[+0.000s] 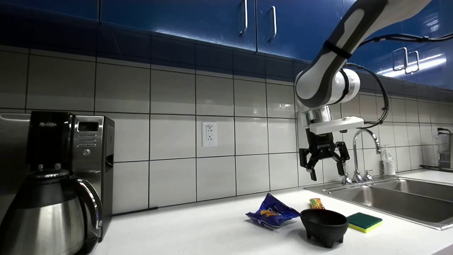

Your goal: Put the candy bar inside the bowl

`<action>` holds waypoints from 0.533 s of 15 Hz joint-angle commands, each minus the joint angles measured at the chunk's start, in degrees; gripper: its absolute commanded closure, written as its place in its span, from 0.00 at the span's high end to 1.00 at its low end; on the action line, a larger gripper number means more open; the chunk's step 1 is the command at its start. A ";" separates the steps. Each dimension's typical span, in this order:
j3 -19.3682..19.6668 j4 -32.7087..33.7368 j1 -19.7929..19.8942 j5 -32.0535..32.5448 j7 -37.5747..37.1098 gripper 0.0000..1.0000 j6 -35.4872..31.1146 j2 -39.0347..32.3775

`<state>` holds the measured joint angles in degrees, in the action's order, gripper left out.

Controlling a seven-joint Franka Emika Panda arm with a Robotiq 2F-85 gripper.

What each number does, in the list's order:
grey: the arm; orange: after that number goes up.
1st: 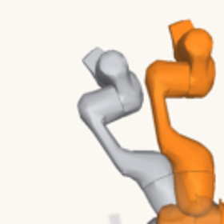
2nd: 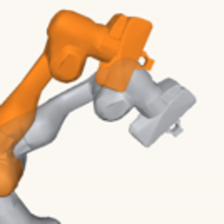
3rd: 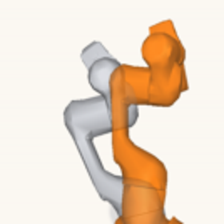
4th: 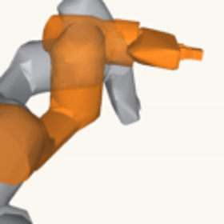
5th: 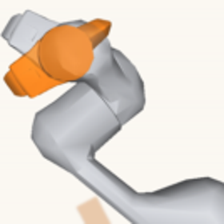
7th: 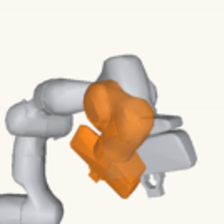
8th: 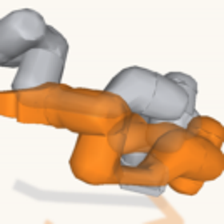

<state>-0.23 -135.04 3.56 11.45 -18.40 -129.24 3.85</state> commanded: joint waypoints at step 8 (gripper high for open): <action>4.60 15.55 -0.66 -0.97 -5.12 1.00 -3.19 -17.07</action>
<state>3.30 -124.37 3.57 11.35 -20.93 -131.86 -8.54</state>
